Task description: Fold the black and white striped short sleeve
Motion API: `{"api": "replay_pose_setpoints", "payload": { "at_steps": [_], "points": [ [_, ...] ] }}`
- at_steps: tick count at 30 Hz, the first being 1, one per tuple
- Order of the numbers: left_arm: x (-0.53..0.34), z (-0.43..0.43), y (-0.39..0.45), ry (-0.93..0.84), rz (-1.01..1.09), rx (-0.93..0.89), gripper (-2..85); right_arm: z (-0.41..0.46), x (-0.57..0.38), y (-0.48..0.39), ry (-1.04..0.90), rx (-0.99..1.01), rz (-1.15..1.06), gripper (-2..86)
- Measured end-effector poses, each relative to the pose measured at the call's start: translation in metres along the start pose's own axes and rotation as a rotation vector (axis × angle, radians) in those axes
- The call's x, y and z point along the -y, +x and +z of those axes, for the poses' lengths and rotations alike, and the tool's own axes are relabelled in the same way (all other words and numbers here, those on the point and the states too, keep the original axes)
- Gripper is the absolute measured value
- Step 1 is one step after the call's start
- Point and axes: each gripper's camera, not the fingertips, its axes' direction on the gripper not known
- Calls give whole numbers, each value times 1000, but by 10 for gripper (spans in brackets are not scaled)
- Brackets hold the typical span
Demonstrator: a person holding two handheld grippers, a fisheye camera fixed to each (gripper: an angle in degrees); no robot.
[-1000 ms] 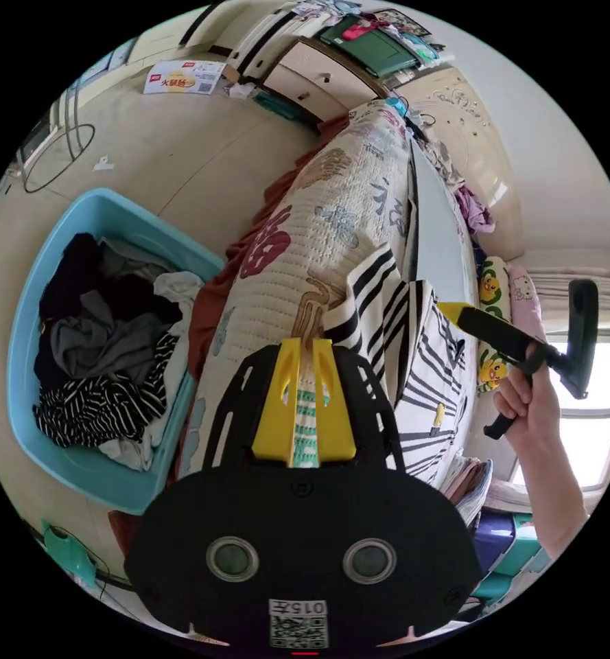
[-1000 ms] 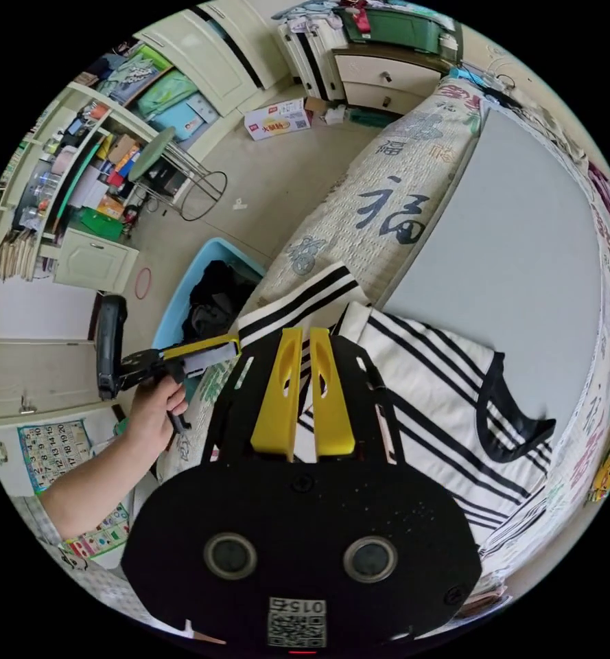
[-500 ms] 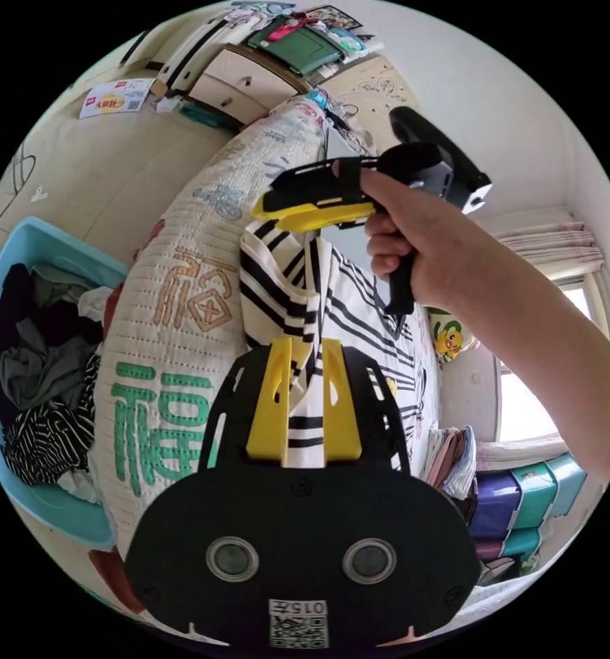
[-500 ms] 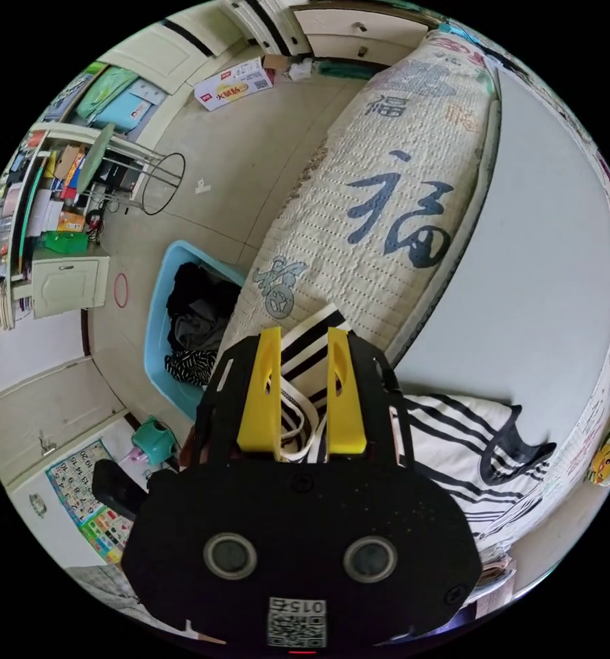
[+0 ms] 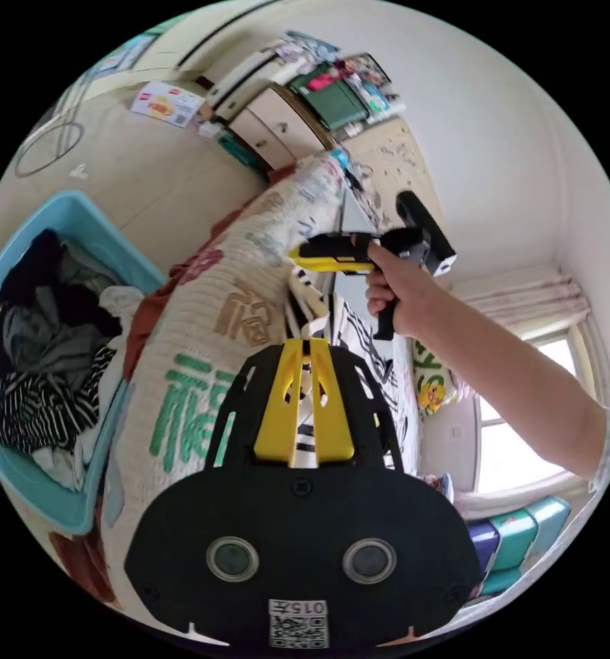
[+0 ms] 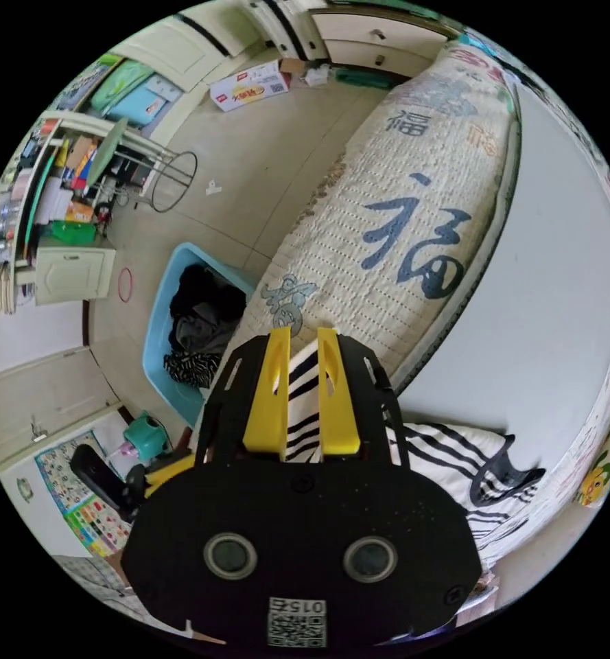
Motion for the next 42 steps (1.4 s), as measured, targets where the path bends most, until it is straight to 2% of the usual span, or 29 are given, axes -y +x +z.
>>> {"api": "replay_pose_setpoints", "payload": {
  "at_steps": [5, 9, 12, 16, 18, 21, 26, 30, 34, 39, 42],
  "points": [
    [-32, 0, -34, -18, -42, 83, -3, 16, 10, -16, -45, -30, -75, 63],
    [-54, 7, -54, -15, -104, 44, -3, 24, 18, -38, -91, -191, -168, 50],
    [-68, 12, -62, -24, -119, 28, -3, 31, 22, -50, -182, -88, -304, 51],
    [-86, 17, -69, -57, -119, 35, -3, 41, 27, -41, -245, 33, -283, 77],
    [-93, 17, -72, -60, -126, 31, -3, 53, 24, -41, -292, 21, -296, 63],
    [-106, 13, -75, -55, -148, 24, -3, 62, 12, -49, -264, -24, -371, 14],
    [-133, -7, -69, 23, -145, 68, -3, 66, -2, -68, -141, 58, -430, 0],
    [-149, -17, -72, 45, -192, 72, -3, 97, -18, -88, -159, -81, -484, -1],
    [-151, -26, -77, 44, -214, 85, -3, 120, -40, -74, -92, -184, -367, 3],
    [-143, -33, -76, 0, -202, 122, -1, 128, -70, -40, -8, -137, -246, 32],
    [-148, -47, -85, -10, -267, 32, 1, 113, -107, -19, 132, -86, -227, 59]
  ]
}}
